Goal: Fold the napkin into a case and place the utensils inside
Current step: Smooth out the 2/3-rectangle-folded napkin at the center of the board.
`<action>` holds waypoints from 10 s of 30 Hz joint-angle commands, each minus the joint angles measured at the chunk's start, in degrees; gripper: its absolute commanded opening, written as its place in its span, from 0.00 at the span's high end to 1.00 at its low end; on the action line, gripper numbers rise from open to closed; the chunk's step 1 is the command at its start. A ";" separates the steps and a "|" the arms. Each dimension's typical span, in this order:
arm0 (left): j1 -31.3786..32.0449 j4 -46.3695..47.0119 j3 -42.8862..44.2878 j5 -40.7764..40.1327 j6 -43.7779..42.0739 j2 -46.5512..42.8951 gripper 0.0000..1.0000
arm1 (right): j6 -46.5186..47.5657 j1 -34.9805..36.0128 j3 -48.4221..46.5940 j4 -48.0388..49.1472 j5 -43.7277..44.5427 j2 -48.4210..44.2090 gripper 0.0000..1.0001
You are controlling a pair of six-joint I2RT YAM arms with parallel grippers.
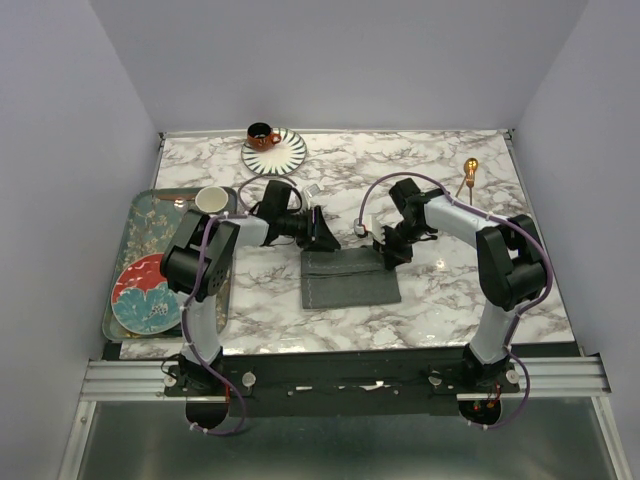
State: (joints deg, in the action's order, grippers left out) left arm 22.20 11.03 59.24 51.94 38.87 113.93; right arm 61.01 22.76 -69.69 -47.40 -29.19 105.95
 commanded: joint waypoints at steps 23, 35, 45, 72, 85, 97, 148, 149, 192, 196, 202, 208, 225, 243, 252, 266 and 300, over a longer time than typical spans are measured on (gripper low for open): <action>0.48 -8.56 -3.26 -5.01 -7.49 5.16 0.73 | -4.40 -3.07 -10.71 -17.08 -8.05 -5.58 0.41; 0.57 -9.88 -1.59 -5.19 -9.51 5.34 0.74 | -30.23 -5.54 -30.50 -11.32 -8.88 7.77 0.48; 0.57 -9.97 -1.76 -5.63 -10.48 5.16 0.74 | -41.67 -4.66 -24.18 -8.77 -1.04 8.22 0.53; 0.48 -9.01 -3.08 -5.98 -10.92 4.28 0.74 | -56.27 -5.54 -8.10 -2.61 -1.67 1.89 0.84; -0.66 -3.74 -5.01 -3.88 -6.01 0.35 0.71 | -54.24 -5.71 -4.23 -0.68 6.42 6.90 0.99; 6.18 7.96 1.04 -5.18 9.29 -5.40 0.61 | -57.32 -5.71 -3.70 0.38 5.81 7.78 0.99; 12.88 11.65 8.17 -16.70 24.41 18.61 0.85 | -59.61 -6.50 -4.14 -2.08 -1.82 1.03 0.84; 12.70 11.65 8.17 -16.79 23.89 18.52 0.85 | -59.96 -6.77 -4.75 -2.61 -2.44 0.23 0.81; 3.12 12.79 -7.65 0.09 12.29 4.54 0.52 | -72.00 -8.79 0.87 5.39 1.50 10.50 0.86; 0.84 13.23 -8.44 1.93 10.70 7.62 0.52 | -71.91 -8.79 1.14 5.56 2.30 10.50 0.87; -1.36 17.19 -9.49 6.32 14.56 3.33 0.53 | -71.56 -8.79 0.79 5.47 2.73 10.50 0.87; -5.23 7.09 -9.41 5.11 7.19 -3.19 0.53 | -71.21 -8.79 0.17 5.38 3.00 10.24 0.87; 2.93 6.37 0.78 -3.85 4.63 -4.07 0.87 | -71.30 -8.79 -0.18 5.30 2.38 9.98 0.90; 12.26 5.60 9.40 -7.65 12.20 13.68 0.93 | -67.35 -8.88 0.61 5.91 -7.08 6.47 0.85; 11.91 3.30 9.49 -7.73 9.21 15.62 0.96 | -51.79 -9.93 -0.62 3.37 -40.72 5.31 0.38; 11.29 1.72 9.31 -8.26 7.45 15.45 0.97 | -58.28 -10.28 5.52 12.06 -34.71 15.16 0.40; -6.28 -10.14 -2.21 4.66 -12.50 6.04 0.65 | -69.71 -10.29 7.90 16.81 -23.90 16.39 0.68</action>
State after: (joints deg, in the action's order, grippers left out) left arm 18.68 10.35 55.64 60.03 36.14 117.19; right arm -6.46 12.36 -64.29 -32.73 -63.64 120.33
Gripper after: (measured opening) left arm 0.347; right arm 0.325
